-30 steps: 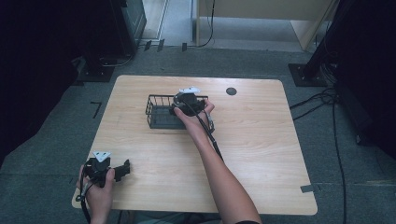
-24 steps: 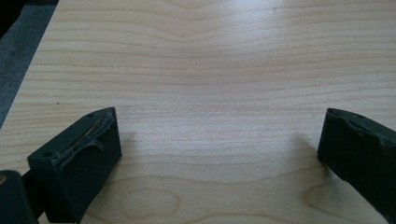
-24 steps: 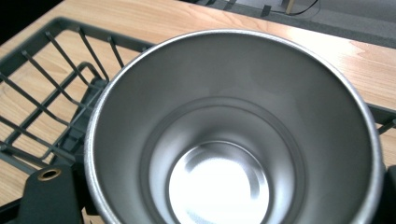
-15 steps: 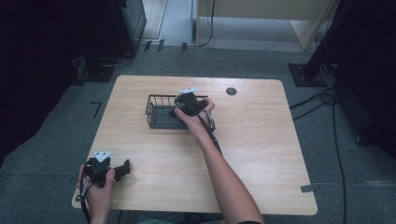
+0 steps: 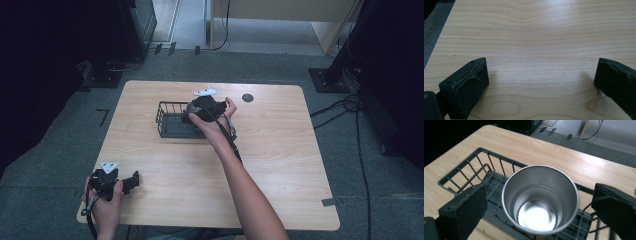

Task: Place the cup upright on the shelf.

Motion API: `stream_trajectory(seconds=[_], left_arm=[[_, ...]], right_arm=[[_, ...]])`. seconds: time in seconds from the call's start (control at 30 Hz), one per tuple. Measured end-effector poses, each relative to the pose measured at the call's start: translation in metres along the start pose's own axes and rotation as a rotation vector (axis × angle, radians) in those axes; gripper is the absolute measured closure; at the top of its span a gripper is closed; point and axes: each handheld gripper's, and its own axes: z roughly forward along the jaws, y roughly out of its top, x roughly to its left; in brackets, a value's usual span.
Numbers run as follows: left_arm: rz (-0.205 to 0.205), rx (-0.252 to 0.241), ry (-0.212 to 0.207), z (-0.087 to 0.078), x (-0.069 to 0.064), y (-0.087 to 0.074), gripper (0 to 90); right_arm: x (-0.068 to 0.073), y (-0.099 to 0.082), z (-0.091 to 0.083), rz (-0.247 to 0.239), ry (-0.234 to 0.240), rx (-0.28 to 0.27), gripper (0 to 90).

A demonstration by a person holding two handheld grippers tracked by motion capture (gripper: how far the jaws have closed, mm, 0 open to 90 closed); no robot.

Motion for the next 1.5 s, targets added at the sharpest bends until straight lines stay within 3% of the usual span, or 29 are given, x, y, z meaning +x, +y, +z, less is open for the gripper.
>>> stream_trajectory(seconds=[0.27, 0.53, 0.77, 0.97, 1.13, 1.5], left_arm=[[0.0, 0.0, 0.0, 0.0, 0.0, 0.0, 0.0], [0.0, 0.0, 0.0, 0.0, 0.0, 0.0, 0.0], [0.0, -0.002, 0.0, 0.0, 0.0, 0.0, 0.0], [0.002, 0.0, 0.0, 0.0, 0.0, 0.0, 0.0], [0.002, 0.0, 0.0, 0.0, 0.0, 0.0, 0.0], [0.002, 0.0, 0.0, 0.0, 0.0, 0.0, 0.0]], right_arm=[[-0.016, -0.013, -0.034, 0.015, 0.017, -0.039, 0.0], [-0.04, -0.04, -0.061, 0.021, -0.004, -0.042, 0.0], [-0.065, -0.067, -0.079, 0.056, -0.017, -0.054, 0.0], [-0.083, -0.091, -0.093, 0.059, -0.048, -0.039, 0.0], [-0.1, -0.107, -0.104, 0.1, -0.076, -0.041, 0.0], [-0.129, -0.143, -0.12, 0.124, -0.148, -0.016, 0.0]])
